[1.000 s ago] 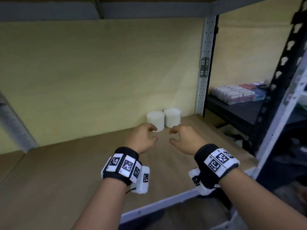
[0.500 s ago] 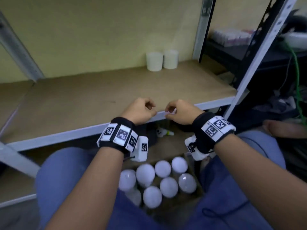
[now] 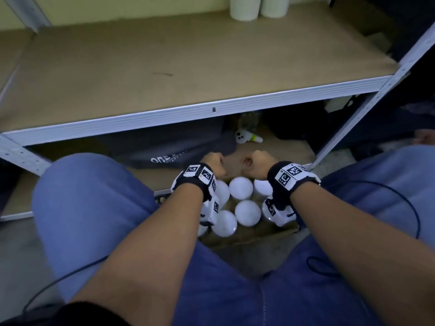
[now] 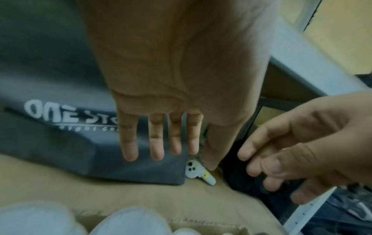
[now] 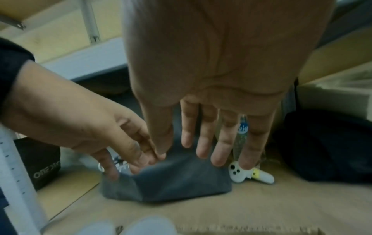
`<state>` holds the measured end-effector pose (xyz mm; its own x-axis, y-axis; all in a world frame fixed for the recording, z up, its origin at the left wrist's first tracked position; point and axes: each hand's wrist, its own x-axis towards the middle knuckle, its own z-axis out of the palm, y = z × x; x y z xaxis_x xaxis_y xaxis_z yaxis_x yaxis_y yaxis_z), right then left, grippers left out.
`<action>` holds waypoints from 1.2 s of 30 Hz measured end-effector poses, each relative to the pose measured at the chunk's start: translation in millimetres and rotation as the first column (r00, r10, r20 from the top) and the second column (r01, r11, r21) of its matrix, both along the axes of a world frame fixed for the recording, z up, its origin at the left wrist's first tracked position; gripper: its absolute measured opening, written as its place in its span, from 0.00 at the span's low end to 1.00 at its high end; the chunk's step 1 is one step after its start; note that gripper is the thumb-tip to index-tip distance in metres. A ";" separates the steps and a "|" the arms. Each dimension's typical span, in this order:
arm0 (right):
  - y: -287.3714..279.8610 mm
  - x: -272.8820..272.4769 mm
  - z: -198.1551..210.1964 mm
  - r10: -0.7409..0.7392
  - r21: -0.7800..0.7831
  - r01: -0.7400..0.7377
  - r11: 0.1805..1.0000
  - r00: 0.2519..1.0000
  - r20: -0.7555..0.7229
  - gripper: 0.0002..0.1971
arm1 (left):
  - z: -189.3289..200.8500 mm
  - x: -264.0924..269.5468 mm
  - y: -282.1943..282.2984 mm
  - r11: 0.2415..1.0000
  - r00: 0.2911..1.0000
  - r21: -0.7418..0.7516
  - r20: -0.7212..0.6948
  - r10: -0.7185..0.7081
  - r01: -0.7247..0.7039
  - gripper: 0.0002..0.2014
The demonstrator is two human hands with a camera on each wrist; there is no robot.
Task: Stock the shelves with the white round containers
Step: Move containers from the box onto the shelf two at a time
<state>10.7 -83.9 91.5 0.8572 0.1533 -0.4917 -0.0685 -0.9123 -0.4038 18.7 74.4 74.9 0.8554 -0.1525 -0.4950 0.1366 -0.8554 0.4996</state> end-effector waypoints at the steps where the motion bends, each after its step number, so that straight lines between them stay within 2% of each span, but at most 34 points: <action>1: 4.1 1.0 -11.4 0.001 0.004 -0.001 1.000 1.000 -0.027 0.22 | -7.9 0.0 3.6 1.000 1.000 0.008 -0.019 0.024 -0.024 0.18; 5: 20.4 7.7 -49.1 0.053 0.022 -0.051 0.998 0.995 -0.080 0.24 | -38.9 -1.1 21.8 0.988 0.985 0.026 -0.081 0.152 -0.150 0.21; 8: 31.8 10.5 -72.8 0.131 0.010 -0.130 0.991 0.986 -0.107 0.27 | -53.8 -4.2 35.7 0.983 0.976 0.057 -0.117 0.182 -0.176 0.22; 10: 41.9 12.9 -83.9 0.200 -0.026 -0.205 0.978 0.971 -0.131 0.32 | -59.8 -7.3 45.3 0.981 0.967 0.067 -0.165 0.194 -0.185 0.27; 13: 58.7 17.2 -93.6 0.283 -0.060 -0.294 0.954 0.947 -0.153 0.37 | -66.0 -12.2 56.5 0.982 0.955 0.093 -0.236 0.180 -0.162 0.38; 18: 76.0 14.2 -107.2 0.363 -0.135 -0.392 0.910 0.911 -0.196 0.44 | -75.5 -21.3 69.2 0.977 0.965 0.196 -0.232 0.125 -0.079 0.44; 22: 82.3 6.8 -116.0 0.361 -0.138 -0.394 0.909 0.907 -0.214 0.52 | -79.6 -30.7 72.1 0.951 0.966 0.306 -0.234 0.113 -0.037 0.51; 25: 86.8 1.7 -121.1 0.376 -0.165 -0.414 0.895 0.900 -0.221 0.55 | -81.2 -41.2 73.5 0.943 0.957 0.331 -0.264 0.119 -0.026 0.51; 30: 90.5 -7.1 -126.7 0.329 -0.168 -0.355 0.919 0.929 -0.168 0.46 | -85.6 -45.4 71.8 0.957 0.960 0.273 -0.225 0.167 -0.102 0.49; 36: 91.0 3.5 -103.1 0.262 -0.145 -0.283 0.948 0.953 -0.150 0.44 | -75.3 -40.6 71.4 0.962 0.970 0.236 -0.163 0.178 -0.137 0.42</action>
